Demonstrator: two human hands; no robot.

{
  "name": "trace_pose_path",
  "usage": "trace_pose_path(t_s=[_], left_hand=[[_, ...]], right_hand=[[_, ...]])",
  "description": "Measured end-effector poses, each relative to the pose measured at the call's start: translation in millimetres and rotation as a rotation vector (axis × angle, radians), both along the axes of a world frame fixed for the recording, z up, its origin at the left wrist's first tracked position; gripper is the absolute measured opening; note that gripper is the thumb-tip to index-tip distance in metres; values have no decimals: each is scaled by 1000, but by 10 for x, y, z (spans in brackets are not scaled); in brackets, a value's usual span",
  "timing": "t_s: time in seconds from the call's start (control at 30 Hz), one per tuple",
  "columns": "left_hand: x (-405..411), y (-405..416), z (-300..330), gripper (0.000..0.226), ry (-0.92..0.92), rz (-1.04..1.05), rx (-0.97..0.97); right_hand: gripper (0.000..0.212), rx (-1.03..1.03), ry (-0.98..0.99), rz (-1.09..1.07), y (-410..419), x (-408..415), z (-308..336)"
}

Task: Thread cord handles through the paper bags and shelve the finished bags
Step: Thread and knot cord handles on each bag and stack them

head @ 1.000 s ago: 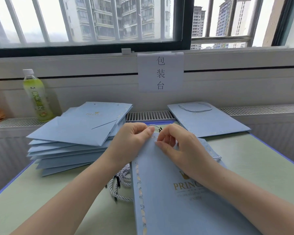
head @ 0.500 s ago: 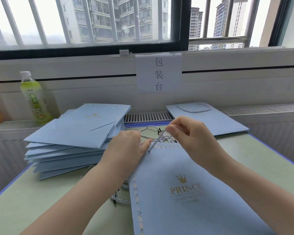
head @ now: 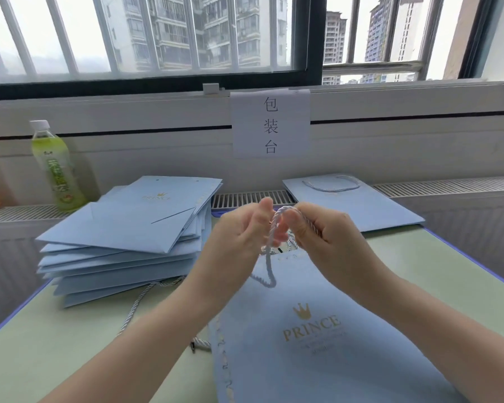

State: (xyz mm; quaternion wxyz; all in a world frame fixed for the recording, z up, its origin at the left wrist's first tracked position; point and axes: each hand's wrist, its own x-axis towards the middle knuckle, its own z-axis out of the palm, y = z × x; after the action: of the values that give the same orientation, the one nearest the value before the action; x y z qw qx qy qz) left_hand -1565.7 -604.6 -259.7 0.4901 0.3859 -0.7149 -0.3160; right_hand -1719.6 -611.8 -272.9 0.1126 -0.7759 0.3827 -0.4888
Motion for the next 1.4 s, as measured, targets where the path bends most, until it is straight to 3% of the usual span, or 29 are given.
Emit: trace_pose_path(t_s=[0.07, 0.23, 0.37, 0.43, 0.6, 0.7, 0.8, 1.0, 1.2, 1.27, 1.4], left_hand=[[-16, 36, 37, 44, 125, -118, 148], [3, 28, -10, 18, 26, -179, 294], [84, -102, -35, 31, 217, -23, 295], [128, -157, -41, 36, 223, 39, 262], [114, -152, -135, 37, -126, 99, 78], [110, -146, -200, 40, -326, 106, 49], [116, -143, -239, 38, -453, 40, 22], [68, -167, -316, 36, -515, -4, -9], [141, -224, -323, 11, -535, 116, -5], [156, -233, -274, 3, -514, 157, 5], [209, -242, -181, 2, -583, 245, 53]], right_hand=[[50, 4, 82, -54, -16, 1, -22], [36, 61, 120, -107, -63, -36, -7], [24, 354, -309, 43, -97, -67, 65], [19, 479, -513, 109, -90, -107, 118], [18, 793, -1226, 367, -131, -194, 233], [15, 819, -1430, 392, -161, -250, 244], [16, 762, -1352, 285, -199, -265, 191], [25, 684, -1111, 1, -245, -321, 170], [21, 794, -508, -59, -214, -274, 80], [22, 701, -277, -105, -181, -233, 58], [28, 476, -29, -200, -104, -190, 100]])
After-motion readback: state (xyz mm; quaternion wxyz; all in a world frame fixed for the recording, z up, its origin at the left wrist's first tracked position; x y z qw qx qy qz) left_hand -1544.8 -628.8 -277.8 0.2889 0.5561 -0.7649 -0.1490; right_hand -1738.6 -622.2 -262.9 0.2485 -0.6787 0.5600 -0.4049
